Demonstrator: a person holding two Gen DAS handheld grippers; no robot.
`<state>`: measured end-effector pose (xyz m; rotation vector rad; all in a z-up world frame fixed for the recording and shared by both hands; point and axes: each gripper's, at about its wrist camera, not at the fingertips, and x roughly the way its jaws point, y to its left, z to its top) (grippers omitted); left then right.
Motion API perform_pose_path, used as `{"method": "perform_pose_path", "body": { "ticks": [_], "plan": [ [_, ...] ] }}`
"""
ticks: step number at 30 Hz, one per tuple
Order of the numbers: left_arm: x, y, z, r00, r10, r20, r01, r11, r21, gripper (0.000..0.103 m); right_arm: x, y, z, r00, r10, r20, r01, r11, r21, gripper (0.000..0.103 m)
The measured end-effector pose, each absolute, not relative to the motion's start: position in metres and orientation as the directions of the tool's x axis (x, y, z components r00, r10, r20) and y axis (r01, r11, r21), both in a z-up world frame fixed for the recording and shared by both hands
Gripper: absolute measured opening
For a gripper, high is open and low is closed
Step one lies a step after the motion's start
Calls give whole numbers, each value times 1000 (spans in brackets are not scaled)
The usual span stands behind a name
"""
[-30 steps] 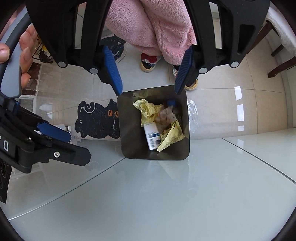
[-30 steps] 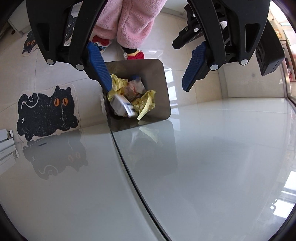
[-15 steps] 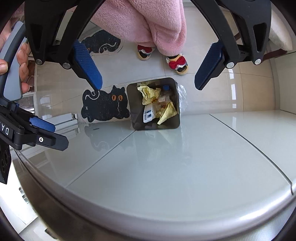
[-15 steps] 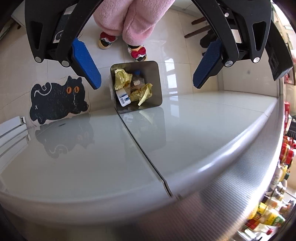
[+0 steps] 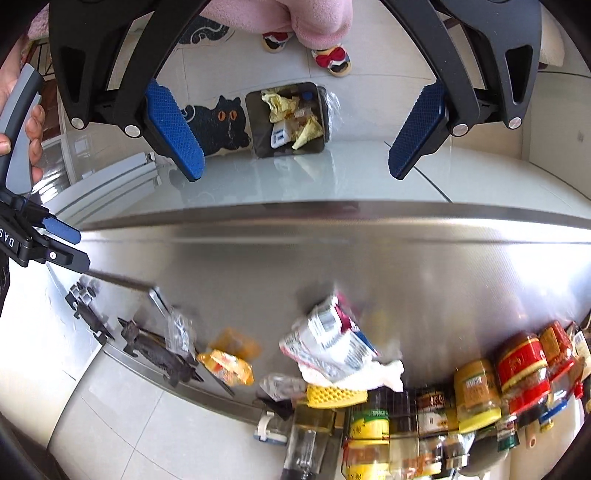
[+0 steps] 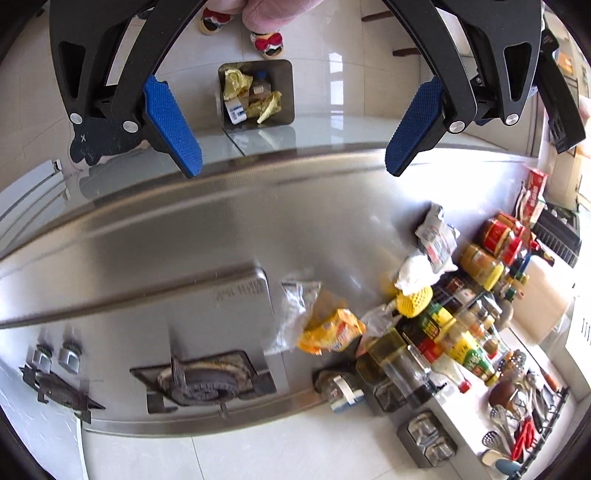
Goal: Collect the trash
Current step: 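Reach the left tool to the printed wrapper while the right tool reaches the clear plastic sleeve, then grasp the printed wrapper with the left tool while the right tool grasps the clear sleeve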
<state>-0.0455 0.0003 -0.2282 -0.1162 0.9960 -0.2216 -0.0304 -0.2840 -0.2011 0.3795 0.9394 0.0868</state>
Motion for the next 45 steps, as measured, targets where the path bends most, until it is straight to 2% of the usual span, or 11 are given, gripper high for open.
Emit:
{"method": "perform_pose_path", "body": {
  "ticks": [6, 13, 32, 35, 37, 38, 40, 42, 44, 45],
  "plan": [
    [-6, 15, -199, 584, -220, -782, 130, 975, -178, 95, 16, -274, -183, 623, 194, -758, 88, 945, 315, 100],
    [41, 29, -188, 605, -194, -772, 134, 981, -142, 95, 68, -263, -188, 624, 161, -765, 93, 956, 278, 100],
    [122, 26, -231, 533, -220, -817, 184, 973, -142, 95, 142, -246, -242, 567, 75, -820, 142, 972, 187, 98],
    [125, 25, -237, 522, -234, -821, 193, 969, -153, 95, 144, -240, -246, 561, 78, -824, 127, 976, 178, 86],
    [125, 24, -238, 528, -238, -815, 200, 968, -154, 95, 146, -235, -251, 544, 70, -836, 116, 981, 158, 73],
    [125, 23, -239, 531, -242, -812, 206, 966, -154, 95, 146, -234, -254, 535, 70, -842, 114, 981, 154, 70],
    [124, 21, -239, 528, -259, -809, 223, 961, -162, 87, 144, -232, -255, 544, 51, -838, 118, 984, 137, 58],
    [123, 19, -241, 520, -272, -810, 235, 957, -170, 71, 143, -234, -256, 545, 48, -837, 126, 982, 139, 52],
    [122, 15, -242, 513, -276, -813, 248, 954, -167, 61, 142, -236, -256, 543, 34, -839, 134, 983, 126, 37],
    [121, 14, -242, 517, -271, -812, 248, 955, -161, 61, 142, -239, -256, 540, 29, -841, 142, 982, 125, 28]
  ]
}}
